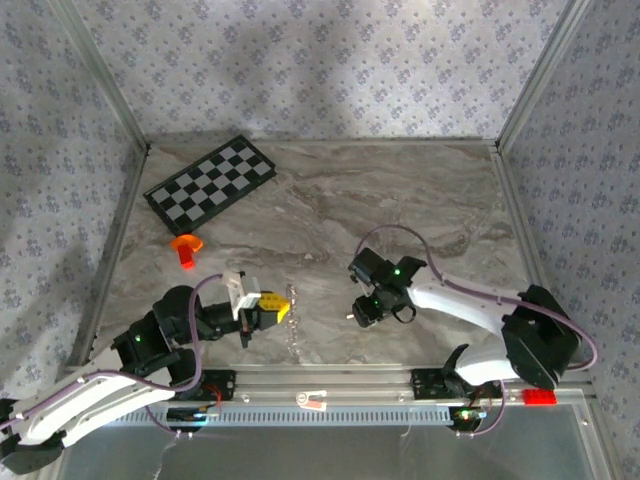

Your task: Put the keys on the keyring

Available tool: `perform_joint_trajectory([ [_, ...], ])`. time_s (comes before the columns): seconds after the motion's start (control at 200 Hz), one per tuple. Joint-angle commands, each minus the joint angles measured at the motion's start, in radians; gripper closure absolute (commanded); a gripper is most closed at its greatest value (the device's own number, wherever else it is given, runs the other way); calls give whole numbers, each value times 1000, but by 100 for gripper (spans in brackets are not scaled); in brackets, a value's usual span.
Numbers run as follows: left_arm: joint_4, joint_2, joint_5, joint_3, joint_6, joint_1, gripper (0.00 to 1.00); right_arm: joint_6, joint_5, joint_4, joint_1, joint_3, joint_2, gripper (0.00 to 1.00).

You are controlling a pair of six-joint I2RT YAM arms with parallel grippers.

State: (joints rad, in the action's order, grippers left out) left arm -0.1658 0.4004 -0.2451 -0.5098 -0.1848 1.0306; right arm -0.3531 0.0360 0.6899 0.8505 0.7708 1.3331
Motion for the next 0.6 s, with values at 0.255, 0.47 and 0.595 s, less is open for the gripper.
perform_joint_trajectory([
  [0.255, -17, 20, 8, -103, 3, 9, 100, -62, 35, -330, -50, -196, -114, 49],
  [0.47, -31, 1, 17, -109, 4, 9, 100, -14, 63, -394, -93, -200, -71, 54],
  [0.595, -53, -6, 18, -121, 35, 9, 100, -6, 66, -398, -96, -181, -34, 58],
])
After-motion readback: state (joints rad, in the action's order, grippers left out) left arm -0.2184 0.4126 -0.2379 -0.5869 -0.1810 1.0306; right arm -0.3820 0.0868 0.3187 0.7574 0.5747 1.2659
